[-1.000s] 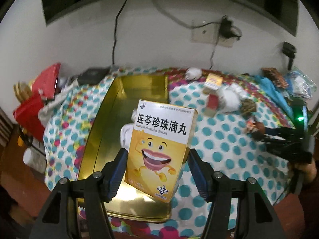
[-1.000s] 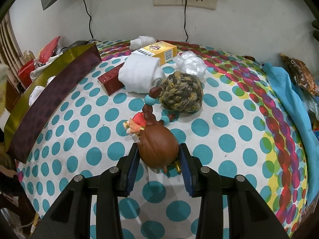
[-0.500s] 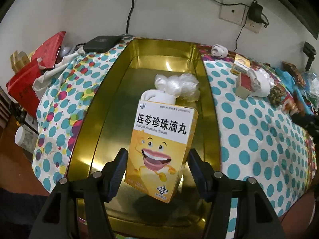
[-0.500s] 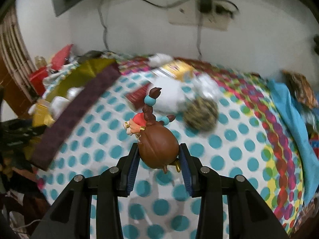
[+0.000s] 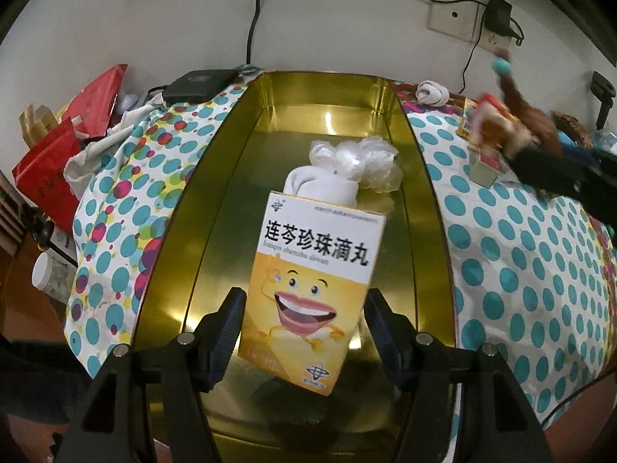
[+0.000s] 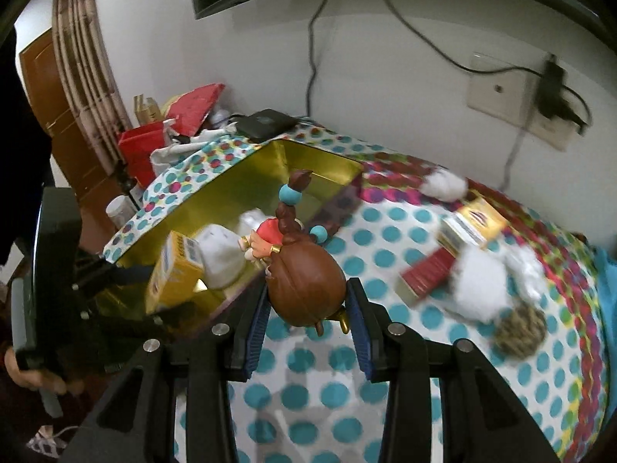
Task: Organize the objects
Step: 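Lower the brown toy figure into the tray and open the right tool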
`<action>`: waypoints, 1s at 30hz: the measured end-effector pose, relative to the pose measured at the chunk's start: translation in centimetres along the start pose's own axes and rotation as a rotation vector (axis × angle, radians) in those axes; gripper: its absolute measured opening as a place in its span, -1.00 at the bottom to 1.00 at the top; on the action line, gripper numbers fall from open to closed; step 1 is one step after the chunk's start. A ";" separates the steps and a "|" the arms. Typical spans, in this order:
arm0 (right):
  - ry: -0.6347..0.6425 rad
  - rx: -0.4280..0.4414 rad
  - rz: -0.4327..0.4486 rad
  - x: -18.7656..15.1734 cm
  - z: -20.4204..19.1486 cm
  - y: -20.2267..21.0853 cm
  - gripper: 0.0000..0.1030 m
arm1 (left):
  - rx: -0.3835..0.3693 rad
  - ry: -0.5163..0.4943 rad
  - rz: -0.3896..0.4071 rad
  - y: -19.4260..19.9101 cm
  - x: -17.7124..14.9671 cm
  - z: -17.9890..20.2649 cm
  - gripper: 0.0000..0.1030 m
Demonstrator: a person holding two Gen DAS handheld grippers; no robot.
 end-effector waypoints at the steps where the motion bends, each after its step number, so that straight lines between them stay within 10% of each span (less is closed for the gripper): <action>1: 0.007 0.003 -0.003 0.2 -0.3 -0.3 -0.28 | 0.001 0.001 -0.007 -0.2 -0.1 0.0 0.26; 30: 0.056 0.006 -0.176 6.3 -5.0 -13.6 -0.28 | -0.035 0.091 0.164 5.8 -0.5 -3.5 0.27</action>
Point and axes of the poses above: each gripper's, at about its wrist camera, not at the fingertips, and y roughly against the way its jaws point, z to its right, x to its top, the point moved 1 cm from there along -y, roughly the way its jaws point, and after that the axes turned 9 degrees about -y, right-handed, at the moved point
